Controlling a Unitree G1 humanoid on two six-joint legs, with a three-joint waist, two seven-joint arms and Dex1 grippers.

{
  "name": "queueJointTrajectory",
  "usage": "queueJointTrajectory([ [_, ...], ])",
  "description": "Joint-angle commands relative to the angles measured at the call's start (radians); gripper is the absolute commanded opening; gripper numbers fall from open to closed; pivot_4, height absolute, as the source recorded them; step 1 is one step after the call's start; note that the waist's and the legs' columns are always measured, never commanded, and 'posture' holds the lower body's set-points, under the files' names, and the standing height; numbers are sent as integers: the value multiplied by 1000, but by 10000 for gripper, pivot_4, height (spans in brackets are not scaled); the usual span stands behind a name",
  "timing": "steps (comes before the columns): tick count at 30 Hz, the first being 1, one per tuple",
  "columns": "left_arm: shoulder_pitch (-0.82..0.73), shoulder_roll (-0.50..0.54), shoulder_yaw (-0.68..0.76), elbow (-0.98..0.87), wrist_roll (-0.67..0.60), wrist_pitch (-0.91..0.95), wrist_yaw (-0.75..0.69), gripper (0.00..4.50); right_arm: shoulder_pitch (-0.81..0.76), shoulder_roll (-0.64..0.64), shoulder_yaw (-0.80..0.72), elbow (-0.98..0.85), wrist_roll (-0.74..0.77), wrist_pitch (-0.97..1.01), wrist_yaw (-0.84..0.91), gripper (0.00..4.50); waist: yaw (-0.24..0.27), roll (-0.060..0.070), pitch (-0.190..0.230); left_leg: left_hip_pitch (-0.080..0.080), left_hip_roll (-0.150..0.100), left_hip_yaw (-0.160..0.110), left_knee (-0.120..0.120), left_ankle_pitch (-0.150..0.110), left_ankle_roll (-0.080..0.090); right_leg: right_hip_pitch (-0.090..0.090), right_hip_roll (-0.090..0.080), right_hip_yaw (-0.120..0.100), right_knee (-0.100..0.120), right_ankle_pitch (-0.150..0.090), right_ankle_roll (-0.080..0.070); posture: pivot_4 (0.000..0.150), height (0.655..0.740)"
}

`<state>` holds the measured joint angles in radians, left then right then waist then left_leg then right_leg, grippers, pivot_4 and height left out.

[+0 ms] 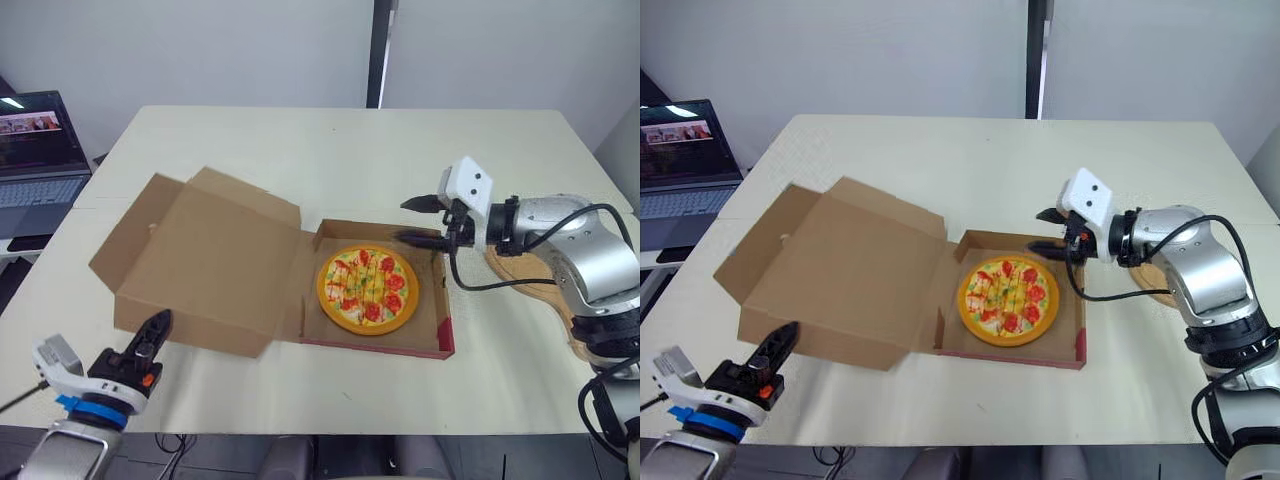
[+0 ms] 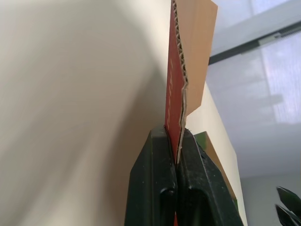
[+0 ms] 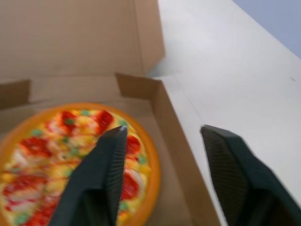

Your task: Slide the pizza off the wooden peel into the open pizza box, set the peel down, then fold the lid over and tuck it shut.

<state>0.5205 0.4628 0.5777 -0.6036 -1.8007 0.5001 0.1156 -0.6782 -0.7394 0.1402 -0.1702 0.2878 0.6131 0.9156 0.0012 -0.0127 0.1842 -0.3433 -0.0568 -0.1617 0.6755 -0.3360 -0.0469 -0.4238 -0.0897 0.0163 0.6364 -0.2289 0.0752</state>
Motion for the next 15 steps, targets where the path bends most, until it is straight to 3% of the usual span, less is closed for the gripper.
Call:
queueJointTrajectory([
  [1, -43, 69, 14, -68, 4, 16, -38, 0, 9, -15, -39, 10, -51, -21, -60, 13806, 0, 0, 0, 0, 0, 0, 0, 0, 0, 0, 0, 0, 0, 0, 0, 1500, 7400],
  [5, -85, 136, 6, -69, 44, 44, -112, 0, -13, -4, -9, 107, -141, -79, -123, 196, -1, 0, 0, -1, 0, 1, 0, 0, 0, 0, 0, 1, -2, 0, 0, 1500, 7400],
  [15, -101, 218, -7, -60, 140, 103, -276, 0, -187, 40, 126, 541, -385, -297, -163, 196, -1, 0, 0, -2, -1, 1, -2, 0, 0, 0, 0, 1, -7, 1, 1, 1500, 7400],
])
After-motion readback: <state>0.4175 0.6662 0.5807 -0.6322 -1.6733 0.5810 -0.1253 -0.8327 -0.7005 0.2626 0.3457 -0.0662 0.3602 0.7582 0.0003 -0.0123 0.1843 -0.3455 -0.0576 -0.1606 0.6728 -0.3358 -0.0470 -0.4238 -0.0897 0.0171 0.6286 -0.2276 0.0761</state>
